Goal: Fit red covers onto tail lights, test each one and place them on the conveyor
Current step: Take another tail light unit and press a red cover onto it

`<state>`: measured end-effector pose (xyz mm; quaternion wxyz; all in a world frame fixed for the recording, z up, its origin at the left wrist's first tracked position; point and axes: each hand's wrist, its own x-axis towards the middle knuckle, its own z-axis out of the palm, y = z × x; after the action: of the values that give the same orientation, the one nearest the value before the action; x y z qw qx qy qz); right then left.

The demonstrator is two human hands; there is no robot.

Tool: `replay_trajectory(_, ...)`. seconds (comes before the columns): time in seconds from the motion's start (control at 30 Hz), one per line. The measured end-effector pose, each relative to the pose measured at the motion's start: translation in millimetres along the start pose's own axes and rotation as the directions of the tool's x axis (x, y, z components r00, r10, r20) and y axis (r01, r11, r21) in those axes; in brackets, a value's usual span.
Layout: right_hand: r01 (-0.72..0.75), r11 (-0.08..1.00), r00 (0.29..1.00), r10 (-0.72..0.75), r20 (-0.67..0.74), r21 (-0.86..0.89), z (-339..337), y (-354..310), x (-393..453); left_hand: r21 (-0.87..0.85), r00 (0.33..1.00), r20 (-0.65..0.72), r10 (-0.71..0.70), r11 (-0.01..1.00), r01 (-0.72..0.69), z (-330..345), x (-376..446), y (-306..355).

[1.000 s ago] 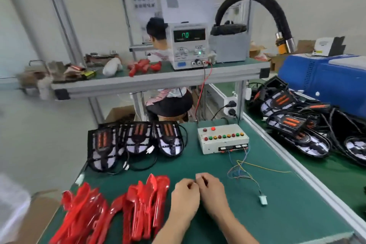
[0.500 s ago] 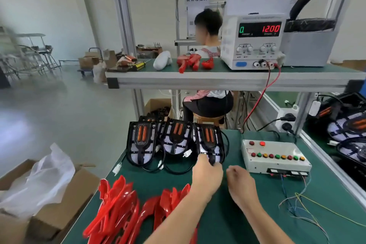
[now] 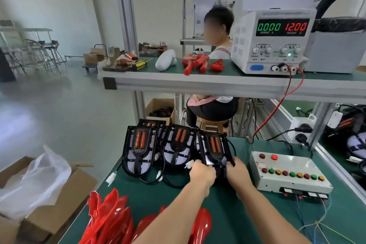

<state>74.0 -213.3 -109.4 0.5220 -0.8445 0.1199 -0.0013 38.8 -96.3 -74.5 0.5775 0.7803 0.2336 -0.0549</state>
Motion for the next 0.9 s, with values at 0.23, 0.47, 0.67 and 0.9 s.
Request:
replay_trajectory(0.23,0.008,0.969,0.995,0.017,-0.099,0.246,-15,9,-25,-0.090,0.996,0.045,0.081,0.993,-0.077,-3,-21,-10)
replay_trajectory(0.47,0.084,0.887,0.987,-0.013,-0.158,0.455,-40,23,-95,0.045,0.948,0.161,0.275,0.957,-0.285,-22,-77,-27)
replay_trajectory(0.67,0.084,0.853,0.978,0.029,-0.208,0.515,-57,29,-144,-0.094,0.915,0.197,0.353,0.935,-0.341,-57,-106,-46)
replay_trajectory(0.9,-0.255,0.612,0.958,0.267,0.107,0.749,-53,29,-147,-0.155,0.845,0.360,0.395,0.919,-0.363,-86,-119,-42)
